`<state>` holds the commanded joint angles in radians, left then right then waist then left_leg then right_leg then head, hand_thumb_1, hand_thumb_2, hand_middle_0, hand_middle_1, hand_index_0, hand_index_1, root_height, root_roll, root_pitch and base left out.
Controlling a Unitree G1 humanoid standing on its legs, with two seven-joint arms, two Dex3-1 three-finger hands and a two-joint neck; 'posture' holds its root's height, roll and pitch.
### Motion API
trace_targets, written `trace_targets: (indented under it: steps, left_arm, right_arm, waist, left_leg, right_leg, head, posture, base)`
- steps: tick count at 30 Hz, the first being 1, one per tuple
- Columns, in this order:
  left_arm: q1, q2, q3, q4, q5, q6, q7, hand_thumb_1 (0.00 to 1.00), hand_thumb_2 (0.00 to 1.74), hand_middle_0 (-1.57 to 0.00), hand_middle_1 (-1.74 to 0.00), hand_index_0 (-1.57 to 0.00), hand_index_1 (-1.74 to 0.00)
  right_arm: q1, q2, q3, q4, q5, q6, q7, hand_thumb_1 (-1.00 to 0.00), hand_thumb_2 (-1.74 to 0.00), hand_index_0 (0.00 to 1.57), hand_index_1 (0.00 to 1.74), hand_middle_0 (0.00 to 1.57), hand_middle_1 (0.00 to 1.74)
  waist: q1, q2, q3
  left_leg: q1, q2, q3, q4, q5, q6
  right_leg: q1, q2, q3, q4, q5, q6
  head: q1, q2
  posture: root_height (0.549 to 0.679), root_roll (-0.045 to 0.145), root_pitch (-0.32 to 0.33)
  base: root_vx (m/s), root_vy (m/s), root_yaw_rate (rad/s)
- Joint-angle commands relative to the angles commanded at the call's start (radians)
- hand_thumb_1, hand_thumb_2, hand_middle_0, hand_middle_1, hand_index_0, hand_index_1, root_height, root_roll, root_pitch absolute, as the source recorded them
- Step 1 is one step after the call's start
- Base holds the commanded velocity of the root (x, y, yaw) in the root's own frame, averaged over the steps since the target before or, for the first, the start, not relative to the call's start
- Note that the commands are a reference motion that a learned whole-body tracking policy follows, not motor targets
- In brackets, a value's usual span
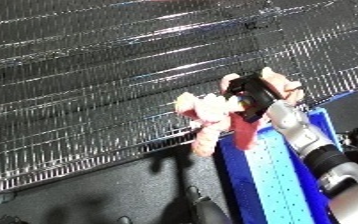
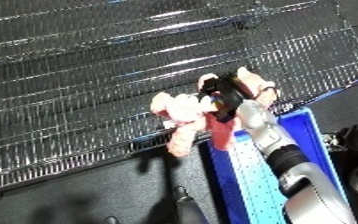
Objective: Pick up the object and place it into the box
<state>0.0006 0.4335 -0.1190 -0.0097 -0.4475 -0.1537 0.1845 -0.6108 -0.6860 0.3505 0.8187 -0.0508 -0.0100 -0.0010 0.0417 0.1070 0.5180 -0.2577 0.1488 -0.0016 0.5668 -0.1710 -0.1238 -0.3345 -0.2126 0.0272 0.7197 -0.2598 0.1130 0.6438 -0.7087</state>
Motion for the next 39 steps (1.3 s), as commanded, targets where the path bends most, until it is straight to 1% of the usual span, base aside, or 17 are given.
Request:
trace_targets:
  steps: [4, 7, 13, 15, 16, 19, 20, 21, 23, 25, 29, 32, 35, 39]
  left_arm:
    - [0.002, 0.001, 0.009, 0.002, -0.006, -0.002, -0.001, 1.0, 1.74, -1.57, -1.74, -1.57, -1.74]
    - [0.003, 0.006, 0.015, 0.004, -0.014, -0.001, -0.003, 1.0, 1.74, -1.57, -1.74, -1.57, -1.74]
    - [0.003, 0.018, 0.02, 0.006, -0.023, 0.006, -0.007, 1.0, 1.74, -1.57, -1.74, -1.57, -1.74]
    - [-0.002, 0.023, 0.018, 0.011, -0.027, 0.009, -0.011, 1.0, 1.74, -1.57, -1.74, -1.57, -1.74]
    - [-0.002, 0.023, 0.018, 0.011, -0.027, 0.009, -0.011, 1.0, 1.74, -1.57, -1.74, -1.57, -1.74]
    - [-0.007, 0.024, 0.016, 0.018, -0.032, 0.011, -0.012, 1.0, 1.74, -1.57, -1.74, -1.57, -1.74]
    - [-0.01, 0.024, 0.016, 0.023, -0.036, 0.012, -0.012, 1.0, 1.74, -1.57, -1.74, -1.57, -1.74]
    - [-0.01, 0.024, 0.016, 0.023, -0.036, 0.012, -0.012, 1.0, 1.74, -1.57, -1.74, -1.57, -1.74]
    - [-0.013, 0.023, 0.018, 0.027, -0.035, 0.013, -0.011, 1.0, 1.74, -1.57, -1.74, -1.57, -1.74]
    - [-0.016, 0.022, 0.02, 0.032, -0.033, 0.014, -0.01, 1.0, 1.74, -1.57, -1.74, -1.57, -1.74]
    - [-0.017, 0.02, 0.025, 0.039, -0.027, 0.014, -0.009, 1.0, 1.74, -1.57, -1.74, -1.57, -1.74]
    - [-0.012, 0.016, 0.031, 0.035, -0.022, 0.016, -0.009, 1.0, 1.74, -1.57, -1.74, -1.57, -1.74]
    - [-0.006, 0.009, 0.035, 0.03, -0.02, 0.018, -0.011, 1.0, 1.74, -1.57, -1.74, -1.57, -1.74]
    - [0.0, -0.003, 0.04, 0.027, -0.019, 0.021, -0.009, 1.0, 1.74, -1.57, -1.74, -1.57, -1.74]
  right_arm:
    - [-0.016, 0.013, 0.009, 0.011, 0.003, 0.003, -0.001, -1.0, -1.74, 1.57, 1.74, 1.57, 1.74]
    - [-0.021, 0.01, 0.009, 0.008, 0.004, 0.009, -0.004, -1.0, -1.74, 1.57, 1.74, 1.57, 1.74]
    - [-0.003, -0.013, -0.014, -0.064, 0.01, 0.015, -0.012, -1.0, -1.74, 1.57, 1.74, 1.57, 1.74]
    - [0.015, -0.033, -0.038, -0.129, 0.02, 0.013, -0.022, -1.0, -1.74, 1.57, 1.74, 1.57, 1.74]
    - [0.015, -0.033, -0.038, -0.129, 0.02, 0.013, -0.022, -1.0, -1.74, 1.57, 1.74, 1.57, 1.74]
    - [0.038, -0.055, -0.073, -0.195, 0.03, 0.009, -0.035, -1.0, -1.74, 1.57, 1.74, 1.57, 1.74]
    - [0.054, -0.071, -0.101, -0.244, 0.039, 0.004, -0.049, -1.0, -1.74, 1.57, 1.74, 1.57, 1.74]
    - [0.054, -0.071, -0.101, -0.244, 0.039, 0.004, -0.049, -1.0, -1.74, 1.57, 1.74, 1.57, 1.74]
    - [0.071, -0.085, -0.133, -0.297, 0.05, -0.004, -0.065, -1.0, -1.74, 1.57, 1.74, 1.57, 1.74]
    - [0.092, -0.098, -0.17, -0.352, 0.063, -0.01, -0.081, -1.0, -1.74, 1.57, 1.74, 1.57, 1.74]
    - [0.144, -0.115, -0.251, -0.448, 0.091, -0.025, -0.111, -1.0, -1.74, 1.57, 1.74, 1.57, 1.74]
    - [0.195, -0.122, -0.323, -0.518, 0.114, -0.039, -0.132, -1.0, -1.74, 1.57, 1.74, 1.57, 1.74]
    - [0.256, -0.117, -0.403, -0.579, 0.142, -0.056, -0.153, -1.0, -1.74, 1.57, 1.74, 1.57, 1.74]
    - [0.347, -0.08, -0.511, -0.635, 0.202, -0.083, -0.172, -1.0, -1.74, 1.57, 1.74, 1.57, 1.74]
  waist:
    - [0.0, -0.004, 0.0]
    - [0.0, -0.006, -0.001]
    - [-0.002, -0.009, -0.004]
    - [-0.005, -0.01, -0.009]
    - [-0.005, -0.01, -0.009]
    - [-0.008, -0.012, -0.013]
    - [-0.012, -0.012, -0.017]
    - [-0.012, -0.012, -0.017]
    - [-0.017, -0.013, -0.021]
    - [-0.023, -0.013, -0.026]
    - [-0.037, -0.013, -0.037]
    - [-0.052, -0.012, -0.046]
    - [-0.069, -0.01, -0.053]
    - [-0.093, -0.006, -0.062]
  left_leg:
    - [-0.001, 0.003, 0.001, -0.002, 0.001, -0.0021]
    - [0.001, 0.005, 0.002, -0.005, 0.003, -0.0034]
    - [0.004, 0.005, 0.001, -0.006, 0.007, -0.0051]
    - [0.006, 0.005, -0.001, -0.008, 0.01, -0.0051]
    - [0.006, 0.005, -0.001, -0.008, 0.01, -0.0051]
    - [0.007, 0.005, -0.001, -0.008, 0.011, -0.0047]
    - [0.008, 0.005, -0.001, -0.005, 0.01, -0.0041]
    - [0.008, 0.005, -0.001, -0.005, 0.01, -0.0041]
    - [0.01, 0.006, 0.0, -0.004, 0.01, -0.0036]
    - [0.014, 0.006, 0.002, -0.004, 0.008, -0.003]
    - [0.028, 0.01, 0.008, -0.008, 0.004, -0.0007]
    - [0.041, 0.013, 0.015, -0.01, 0.0, 0.0014]
    - [0.054, 0.015, 0.022, -0.01, -0.005, 0.0028]
    - [0.071, 0.016, 0.031, -0.007, -0.013, 0.0041]
  right_leg:
    - [0.0, 0.0018, -0.001, -0.002, 0.0, -0.0008]
    - [0.002, 0.0022, -0.003, -0.002, -0.001, -0.0009]
    - [0.004, 0.0011, -0.003, 0.001, -0.002, -0.0014]
    - [0.006, -0.0006, -0.002, 0.002, 0.0, -0.0016]
    - [0.006, -0.0006, -0.002, 0.002, 0.0, -0.0016]
    - [0.009, -0.0023, -0.003, 0.002, 0.002, -0.0018]
    - [0.009, -0.0035, -0.002, 0.003, 0.004, -0.0021]
    - [0.009, -0.0035, -0.002, 0.003, 0.004, -0.0021]
    - [0.011, -0.0044, -0.001, 0.003, 0.005, -0.0022]
    - [0.014, -0.0051, -0.001, 0.002, 0.006, -0.002]
    - [0.023, -0.0066, 0.002, -0.003, 0.009, -0.0008]
    - [0.032, -0.0076, 0.004, -0.009, 0.01, 0.0003]
    - [0.044, -0.0092, 0.008, -0.014, 0.011, 0.0007]
    - [0.058, -0.0107, 0.013, -0.019, 0.011, 0.0012]
  head:
    - [0.001, 0.005]
    - [0.008, 0.007]
    - [0.037, 0.026]
    - [0.061, 0.037]
    - [0.061, 0.037]
    - [0.085, 0.051]
    - [0.096, 0.063]
    - [0.096, 0.063]
    - [0.108, 0.096]
    - [0.125, 0.117]
    - [0.171, 0.152]
    - [0.226, 0.165]
    - [0.271, 0.185]
    - [0.321, 0.198]
  posture:
    - [0.639, 0.054, -0.083]
    - [0.638, 0.054, -0.085]
    - [0.638, 0.055, -0.091]
    - [0.638, 0.055, -0.094]
    - [0.638, 0.055, -0.094]
    - [0.638, 0.056, -0.097]
    - [0.638, 0.056, -0.1]
    - [0.638, 0.056, -0.1]
    - [0.638, 0.057, -0.103]
    - [0.638, 0.057, -0.106]
    - [0.638, 0.057, -0.112]
    - [0.639, 0.057, -0.117]
    - [0.639, 0.058, -0.124]
    - [0.64, 0.059, -0.133]
  base:
    - [-0.022, 0.001, -0.015]
    - [-0.02, -0.001, 0.004]
    - [-0.028, -0.003, 0.006]
    - [-0.03, -0.004, 0.011]
    - [-0.032, -0.005, 0.013]
    - [-0.031, -0.005, 0.011]
    - [-0.025, -0.001, -0.01]
    - [-0.025, -0.001, -0.01]
    - [-0.022, 0.0, -0.021]
    - [-0.016, 0.002, -0.032]
    - [-0.01, 0.005, -0.05]
    - [-0.003, 0.01, -0.064]
    - [0.004, 0.015, -0.065]
    - [0.005, 0.017, -0.08]
